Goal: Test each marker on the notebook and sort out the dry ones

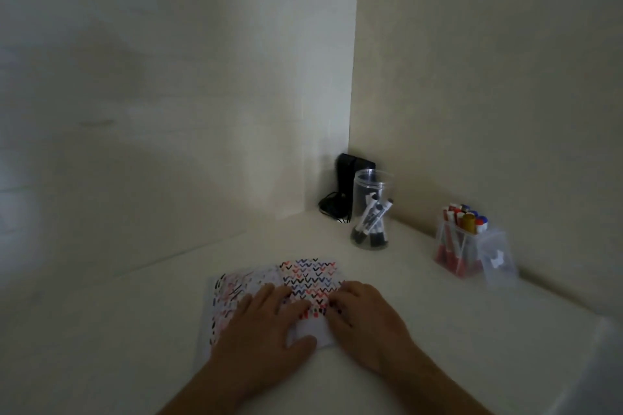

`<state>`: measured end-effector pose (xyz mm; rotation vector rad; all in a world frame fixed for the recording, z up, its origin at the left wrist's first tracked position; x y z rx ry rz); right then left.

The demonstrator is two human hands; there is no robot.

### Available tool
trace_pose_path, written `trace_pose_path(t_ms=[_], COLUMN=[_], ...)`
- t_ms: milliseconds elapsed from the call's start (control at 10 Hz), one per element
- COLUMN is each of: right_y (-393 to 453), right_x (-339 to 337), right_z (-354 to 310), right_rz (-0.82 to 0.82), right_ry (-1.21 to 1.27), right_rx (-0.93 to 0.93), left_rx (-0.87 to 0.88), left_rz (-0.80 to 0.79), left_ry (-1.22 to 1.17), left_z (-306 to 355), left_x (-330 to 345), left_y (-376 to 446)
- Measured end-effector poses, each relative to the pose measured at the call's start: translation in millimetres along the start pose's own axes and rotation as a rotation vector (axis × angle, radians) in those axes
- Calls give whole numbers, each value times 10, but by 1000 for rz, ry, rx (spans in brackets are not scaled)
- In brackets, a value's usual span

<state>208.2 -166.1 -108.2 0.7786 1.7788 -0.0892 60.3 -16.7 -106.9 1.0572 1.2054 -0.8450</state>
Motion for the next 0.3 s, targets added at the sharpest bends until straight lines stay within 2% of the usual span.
trace_pose_path(t_ms=[100,200,300], right_y=[33,87,102], right_x=[36,93,182], right_z=[27,92,11], right_rz=[11,73,147], right_ry=[38,-14,6], right_rx=[-20,-10,-73], left_rx=[15,54,-15], left_rz=[-54,-36,155], left_ry=[-75,-32,180], left_z=[-20,45,-338], left_x=[-61,97,90], left_y=[56,101,301])
Point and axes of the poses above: each hand's wrist, its own y-axis towards the middle knuckle, its own x-axis out of the palm, z = x × y, the point moved 3 cm from there along y, towards the middle knuckle, and after that the axes turned 4 degrees about y, right-handed, at the moved point
